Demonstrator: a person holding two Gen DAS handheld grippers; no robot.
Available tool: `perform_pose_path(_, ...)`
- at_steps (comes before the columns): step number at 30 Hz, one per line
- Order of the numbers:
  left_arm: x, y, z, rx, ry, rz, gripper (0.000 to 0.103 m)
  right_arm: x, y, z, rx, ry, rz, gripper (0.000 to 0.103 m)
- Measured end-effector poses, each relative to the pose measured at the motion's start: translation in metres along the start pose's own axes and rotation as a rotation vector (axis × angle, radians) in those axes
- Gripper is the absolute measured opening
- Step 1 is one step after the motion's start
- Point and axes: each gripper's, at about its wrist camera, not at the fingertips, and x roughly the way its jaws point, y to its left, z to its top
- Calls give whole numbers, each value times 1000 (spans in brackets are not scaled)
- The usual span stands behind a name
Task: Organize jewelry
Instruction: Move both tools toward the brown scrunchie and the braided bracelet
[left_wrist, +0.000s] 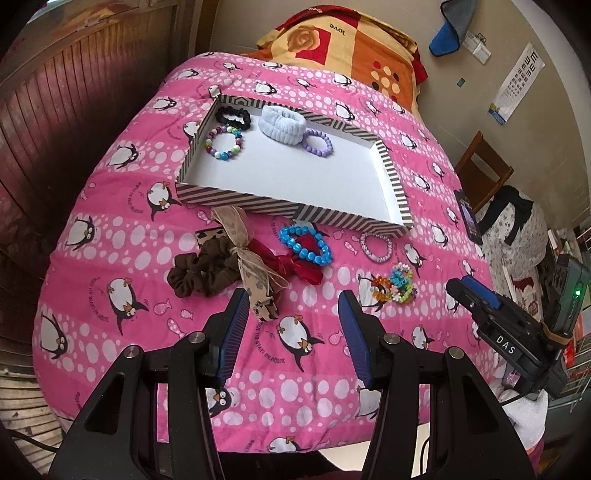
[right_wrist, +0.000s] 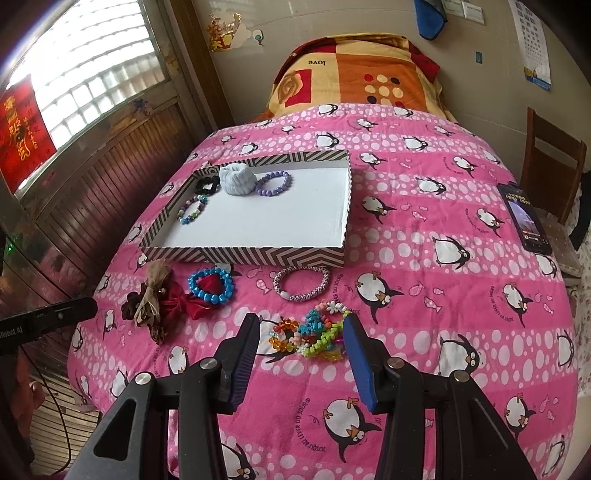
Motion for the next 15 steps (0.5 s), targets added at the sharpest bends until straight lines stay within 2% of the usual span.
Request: perform_pose_path(15, 0, 15, 0, -39, 17, -4, 50, 2, -4, -5, 13, 18, -7, 45)
